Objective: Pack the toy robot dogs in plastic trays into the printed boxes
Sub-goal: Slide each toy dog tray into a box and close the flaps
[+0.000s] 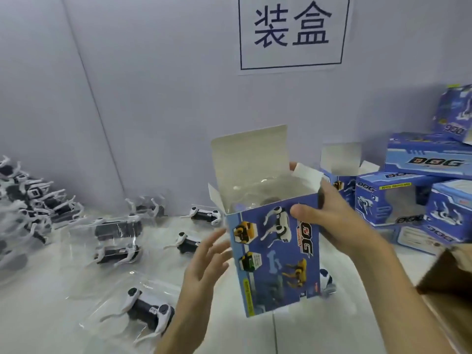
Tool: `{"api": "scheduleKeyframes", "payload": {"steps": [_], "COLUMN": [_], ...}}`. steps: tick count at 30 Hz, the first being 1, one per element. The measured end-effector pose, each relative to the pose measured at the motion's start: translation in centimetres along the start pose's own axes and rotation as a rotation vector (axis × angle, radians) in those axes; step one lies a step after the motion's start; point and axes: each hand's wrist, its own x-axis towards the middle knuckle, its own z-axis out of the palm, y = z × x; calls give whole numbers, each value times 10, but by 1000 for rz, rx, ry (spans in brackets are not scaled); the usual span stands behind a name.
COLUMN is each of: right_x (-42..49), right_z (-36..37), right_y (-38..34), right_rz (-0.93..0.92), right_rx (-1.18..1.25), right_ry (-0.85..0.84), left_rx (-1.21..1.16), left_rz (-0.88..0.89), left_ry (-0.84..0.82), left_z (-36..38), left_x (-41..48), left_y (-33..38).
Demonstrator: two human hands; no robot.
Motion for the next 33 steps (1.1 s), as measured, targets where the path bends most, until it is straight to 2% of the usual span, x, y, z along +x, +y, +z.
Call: {"api": "scheduleKeyframes", "payload": {"steps": [2,5,6,7,8,10,12,13,15,19,20,25,27,30,33], "right_x": [-4,-7,-5,-2,-2,-8,-20,-25,-18,-1,1,9,8,3,-1], "right_z": [8,23,28,29,30,36,46,52,74,112,118,120,120,119,113], "right_y": [5,7,2,-4,-14,-42,-62,-66,-63,-14,-4,0,-5,-7,-11], "right_rz": [53,123,110,86,0,-330,-559,-589,-497,44,126,208,213,234,288], "right_rx": [-50,-173,-207,-207,-219,-341,-431,-444,-511,-969,-1030,-1057,-1035,-993,-929], "right_ry": [41,-50,-17,111,260,462,478,426,289,-199,-281,-337,-363,-373,-302], "left_rx": [47,45,41,44,48,42,20,14,8,48,96,477,503,535,586], "left_rz": [35,105,128,140,146,159,164,184,292,316,330,772,863,863,886], "left_ry": [28,30,36,34,15,9,33,47,29,5,42,379,367,252,235], "left_z": [-5,0,1,2,1,-2,-4,-4,-3,-5,-6,-10,-8,-9,-16], "left_x": [-2,-11,-15,-20,-26,-38,-45,-44,-44,-50,-50,-47,-50,-51,-45], "left_y": [6,5,2,-1,-6,-21,-27,-28,-31,-26,-25,-18,-17,-19,-19]}}
